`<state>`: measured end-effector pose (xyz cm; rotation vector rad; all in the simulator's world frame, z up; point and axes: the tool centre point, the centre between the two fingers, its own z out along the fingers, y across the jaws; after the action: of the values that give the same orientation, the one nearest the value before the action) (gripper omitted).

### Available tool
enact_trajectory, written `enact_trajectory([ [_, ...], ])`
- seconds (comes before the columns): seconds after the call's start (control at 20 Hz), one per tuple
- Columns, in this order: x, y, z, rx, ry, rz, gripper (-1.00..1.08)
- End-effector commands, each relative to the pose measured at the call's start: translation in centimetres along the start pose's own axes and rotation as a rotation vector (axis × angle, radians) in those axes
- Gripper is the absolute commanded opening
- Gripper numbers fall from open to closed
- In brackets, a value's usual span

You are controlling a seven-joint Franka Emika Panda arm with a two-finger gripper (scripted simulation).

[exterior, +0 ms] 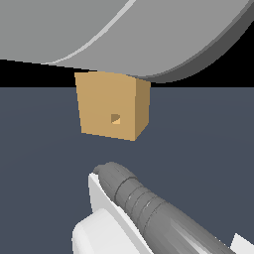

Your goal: Insert the peg into the horizontal hole in a box.

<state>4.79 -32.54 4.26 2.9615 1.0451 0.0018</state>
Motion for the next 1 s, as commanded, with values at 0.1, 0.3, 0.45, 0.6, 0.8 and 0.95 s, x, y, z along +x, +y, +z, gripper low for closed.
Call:
enact_trajectory([
  [0.1, 0.0, -0.2, 2.3, 0.002, 0.000, -0.002, 1.00],
  [0.3, 0.1, -0.1, 2.9, 0.002, 0.000, -0.002, 1.00],
  [0.45, 0.1, -0.1, 2.7, 0.002, 0.000, -0.002, 1.00],
  [0.6, 0.1, -0.1, 2.7, 0.002, 0.000, -0.002, -1.00],
  [0.8, 0.1, -0.1, 2.7, 0.002, 0.000, -0.002, -1.00],
  [0.95, 0.1, -0.1, 2.7, 0.002, 0.000, -0.002, -1.00],
])
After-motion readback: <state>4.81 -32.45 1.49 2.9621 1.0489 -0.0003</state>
